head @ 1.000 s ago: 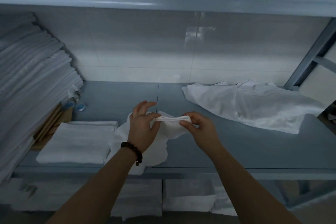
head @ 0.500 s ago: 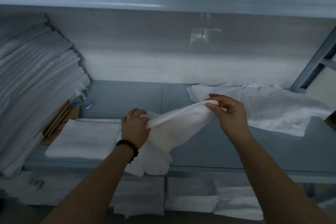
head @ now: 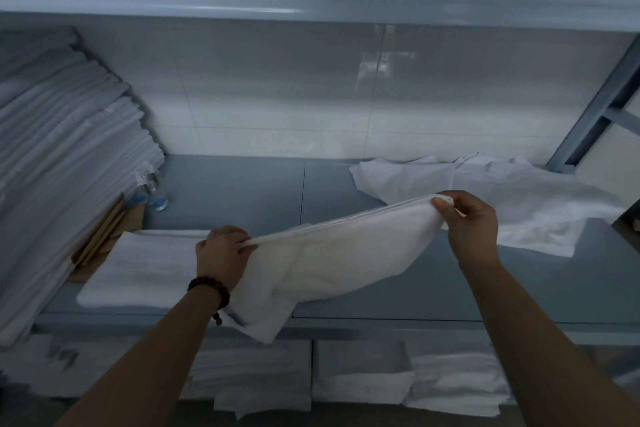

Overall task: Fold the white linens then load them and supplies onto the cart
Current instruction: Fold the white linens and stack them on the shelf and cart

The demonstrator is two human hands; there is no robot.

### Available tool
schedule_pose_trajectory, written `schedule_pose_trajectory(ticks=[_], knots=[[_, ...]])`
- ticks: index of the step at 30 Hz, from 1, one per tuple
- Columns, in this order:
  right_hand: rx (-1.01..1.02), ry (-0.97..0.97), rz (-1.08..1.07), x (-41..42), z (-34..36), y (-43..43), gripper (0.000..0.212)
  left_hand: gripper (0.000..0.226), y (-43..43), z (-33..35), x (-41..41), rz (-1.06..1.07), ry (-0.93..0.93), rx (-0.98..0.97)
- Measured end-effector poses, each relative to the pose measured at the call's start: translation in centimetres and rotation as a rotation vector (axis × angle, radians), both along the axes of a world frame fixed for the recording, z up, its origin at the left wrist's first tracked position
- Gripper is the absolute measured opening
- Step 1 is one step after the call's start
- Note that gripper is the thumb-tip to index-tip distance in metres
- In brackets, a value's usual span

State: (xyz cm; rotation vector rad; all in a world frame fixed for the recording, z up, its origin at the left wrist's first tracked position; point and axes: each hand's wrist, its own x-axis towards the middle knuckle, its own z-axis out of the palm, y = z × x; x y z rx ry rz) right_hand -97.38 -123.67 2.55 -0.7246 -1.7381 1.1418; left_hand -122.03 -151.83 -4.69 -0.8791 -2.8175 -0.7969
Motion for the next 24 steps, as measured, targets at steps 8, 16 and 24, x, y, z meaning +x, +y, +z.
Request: schedule_pose_trajectory(ticks=[8,16,24], knots=[[0.385,-0.302,0.411,-3.9,0.3,-4.7,0.010,0.014,5.0,5.4,3.1,-0.304,-0.065,0.204],[0.360,-0.270,0.596,-6.2,-1.1,-7.2,0.010,0.004,8.3,7.8,4.8,-0.469,-0.102,0.211],[0.345,-0.188,0.370,-6.0,-1.2,-5.6,0.006,0.015,5.0,7.3,3.2,-0.384,-0.005,0.104]])
